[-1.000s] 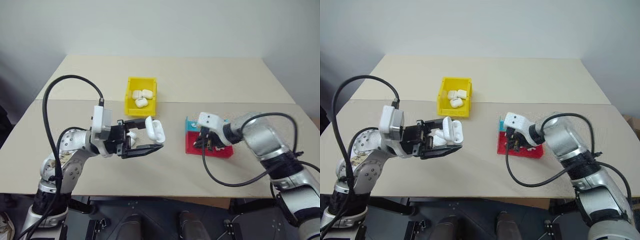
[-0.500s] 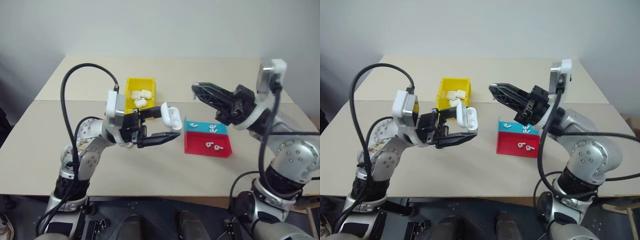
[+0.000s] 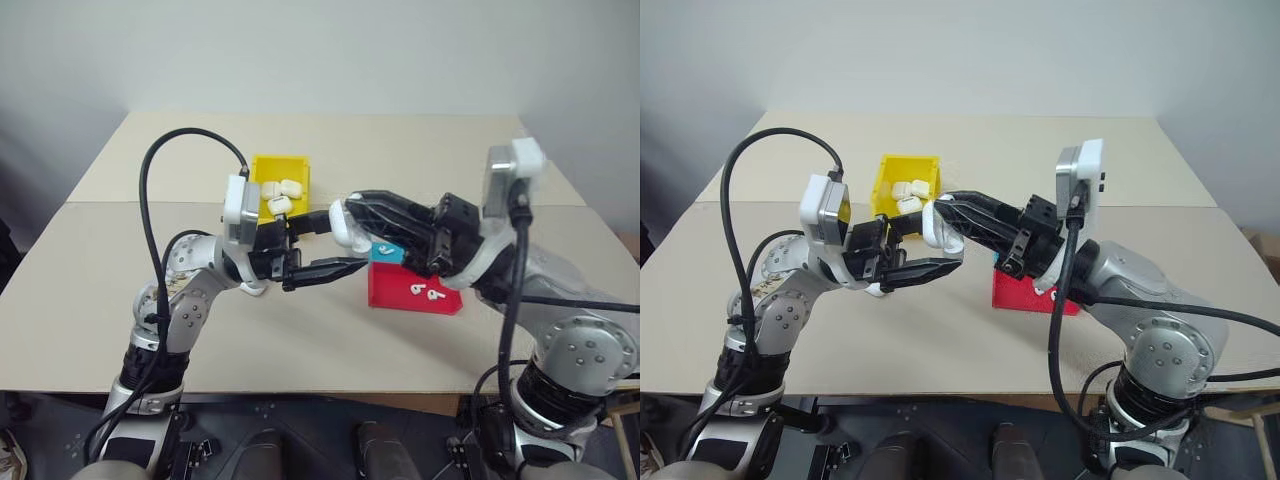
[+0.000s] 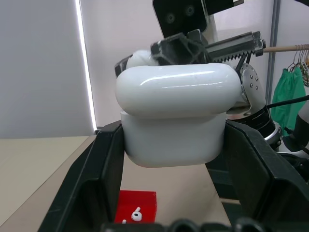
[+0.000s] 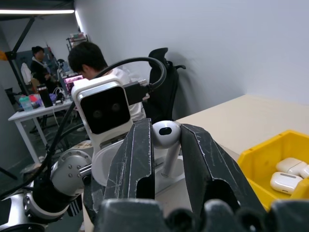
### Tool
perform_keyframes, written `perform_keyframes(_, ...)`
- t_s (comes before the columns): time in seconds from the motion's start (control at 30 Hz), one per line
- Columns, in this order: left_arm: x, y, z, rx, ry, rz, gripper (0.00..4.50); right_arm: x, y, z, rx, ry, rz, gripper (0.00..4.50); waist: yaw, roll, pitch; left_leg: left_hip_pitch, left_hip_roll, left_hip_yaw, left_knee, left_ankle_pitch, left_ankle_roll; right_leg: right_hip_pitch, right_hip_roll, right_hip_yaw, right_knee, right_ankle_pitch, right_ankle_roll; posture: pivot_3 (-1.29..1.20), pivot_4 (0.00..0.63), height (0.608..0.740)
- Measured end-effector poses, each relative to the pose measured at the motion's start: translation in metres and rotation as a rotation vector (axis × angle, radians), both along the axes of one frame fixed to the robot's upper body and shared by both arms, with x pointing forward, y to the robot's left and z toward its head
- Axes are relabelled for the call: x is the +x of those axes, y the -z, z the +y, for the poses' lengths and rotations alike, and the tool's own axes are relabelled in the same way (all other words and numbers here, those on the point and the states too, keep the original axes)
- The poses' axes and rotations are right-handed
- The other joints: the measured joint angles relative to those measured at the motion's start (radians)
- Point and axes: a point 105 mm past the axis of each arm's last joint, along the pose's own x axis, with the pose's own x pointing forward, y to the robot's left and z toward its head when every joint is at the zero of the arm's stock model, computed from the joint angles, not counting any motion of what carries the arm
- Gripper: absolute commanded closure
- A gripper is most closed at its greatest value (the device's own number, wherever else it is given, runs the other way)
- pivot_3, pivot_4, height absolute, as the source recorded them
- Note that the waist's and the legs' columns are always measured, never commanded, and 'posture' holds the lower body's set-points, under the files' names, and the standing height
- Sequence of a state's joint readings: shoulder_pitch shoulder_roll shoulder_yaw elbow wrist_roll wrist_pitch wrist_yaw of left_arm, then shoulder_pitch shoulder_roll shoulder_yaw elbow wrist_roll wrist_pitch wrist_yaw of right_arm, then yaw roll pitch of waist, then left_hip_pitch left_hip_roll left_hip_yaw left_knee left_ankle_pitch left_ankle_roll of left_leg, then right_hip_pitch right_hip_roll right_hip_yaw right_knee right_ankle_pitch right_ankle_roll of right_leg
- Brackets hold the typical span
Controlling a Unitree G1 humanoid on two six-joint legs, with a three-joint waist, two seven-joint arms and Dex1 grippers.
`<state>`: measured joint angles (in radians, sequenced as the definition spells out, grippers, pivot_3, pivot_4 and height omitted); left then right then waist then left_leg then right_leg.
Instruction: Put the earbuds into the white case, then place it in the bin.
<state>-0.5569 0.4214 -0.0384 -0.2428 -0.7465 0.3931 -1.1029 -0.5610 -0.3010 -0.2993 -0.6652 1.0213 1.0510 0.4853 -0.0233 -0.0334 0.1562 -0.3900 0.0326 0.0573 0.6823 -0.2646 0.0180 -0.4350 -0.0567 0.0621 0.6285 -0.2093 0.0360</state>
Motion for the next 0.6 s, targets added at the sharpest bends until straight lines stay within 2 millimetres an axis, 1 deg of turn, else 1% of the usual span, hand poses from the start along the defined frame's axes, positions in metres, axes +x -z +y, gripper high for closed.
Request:
perform_keyframes(0.23,0.0006,0.0013,-0.0002,0.006,-0.001,0.002,1.72,0.0031,0.0006,-0.0005,-0.010,0.015,-0.020,3.87,0.000,0.000,0.000,0.000,0.000,0.000,0.000,0.000,0.000,0.000,0.000,0.000,0.000,0.000,0.000,0.00,0.150,0.740)
perform_keyframes(0.5,0.0027,0.0058,-0.0025,0.015,0.002,0.017,1.72,0.0011,0.0057,0.0001,-0.073,0.017,-0.057,3.87,0.002,0.000,0.000,0.000,0.000,0.000,0.000,0.000,0.000,0.000,0.000,0.000,0.000,0.000,0.000,0.00,0.150,0.740)
perform_keyframes(0.6,0.0025,0.0057,-0.0029,0.013,0.004,0.017,1.72,0.0011,0.0082,0.0004,-0.092,0.018,-0.059,2.82,0.002,0.000,0.000,0.000,0.000,0.000,0.000,0.000,0.000,0.000,0.000,0.000,0.000,0.000,0.000,0.00,0.150,0.740)
